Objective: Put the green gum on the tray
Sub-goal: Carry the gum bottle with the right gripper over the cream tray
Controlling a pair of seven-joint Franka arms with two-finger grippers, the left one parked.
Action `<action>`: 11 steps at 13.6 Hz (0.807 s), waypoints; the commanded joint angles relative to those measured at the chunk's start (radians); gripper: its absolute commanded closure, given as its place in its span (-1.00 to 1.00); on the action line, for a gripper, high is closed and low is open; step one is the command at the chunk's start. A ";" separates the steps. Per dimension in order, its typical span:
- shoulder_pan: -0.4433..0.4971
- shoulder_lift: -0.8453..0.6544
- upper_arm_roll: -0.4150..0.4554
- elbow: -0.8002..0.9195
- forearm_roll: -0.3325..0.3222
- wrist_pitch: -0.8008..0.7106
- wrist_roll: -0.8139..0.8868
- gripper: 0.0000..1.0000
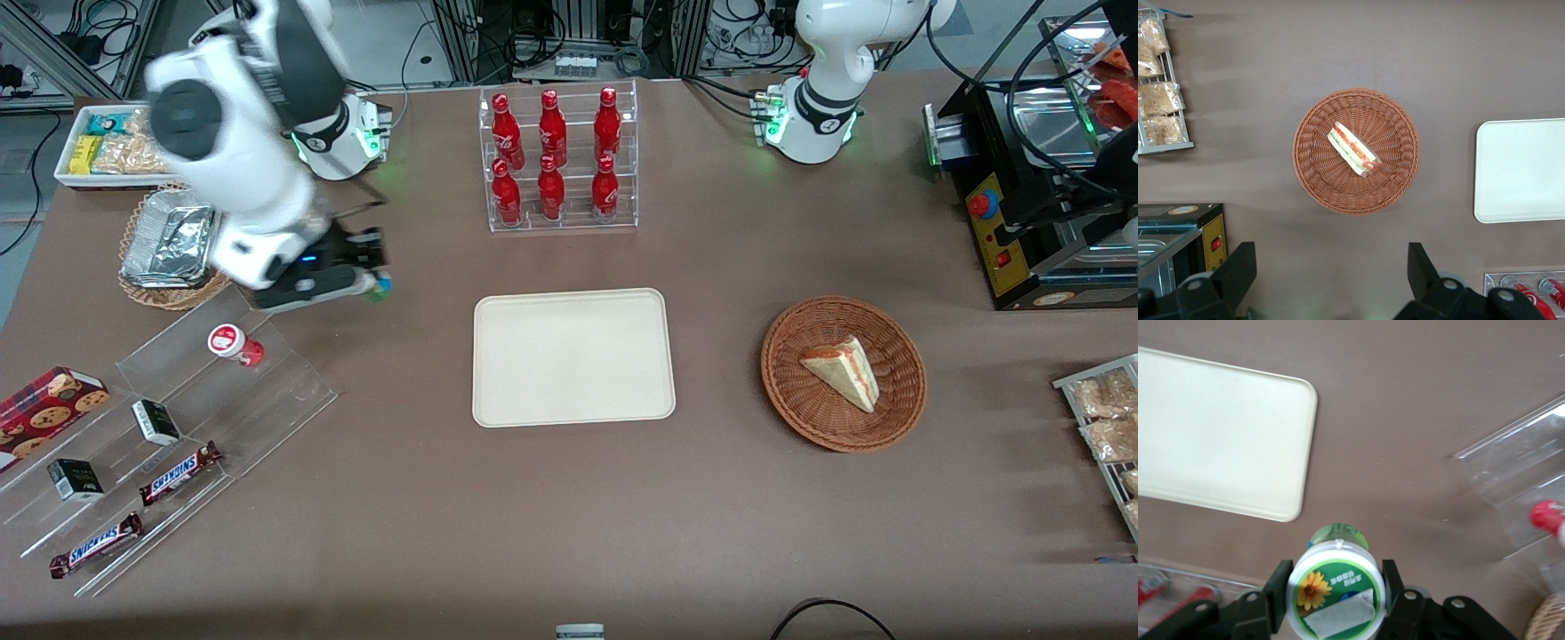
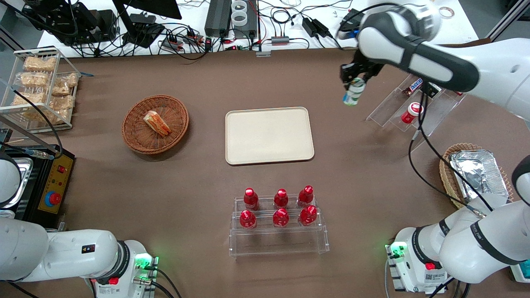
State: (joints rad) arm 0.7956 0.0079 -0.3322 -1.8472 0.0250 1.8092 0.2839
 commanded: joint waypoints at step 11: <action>0.277 0.636 -0.013 0.374 0.076 0.343 0.558 1.00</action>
State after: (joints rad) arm 1.0609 0.5644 -0.3301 -1.5605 0.0796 2.1501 0.8227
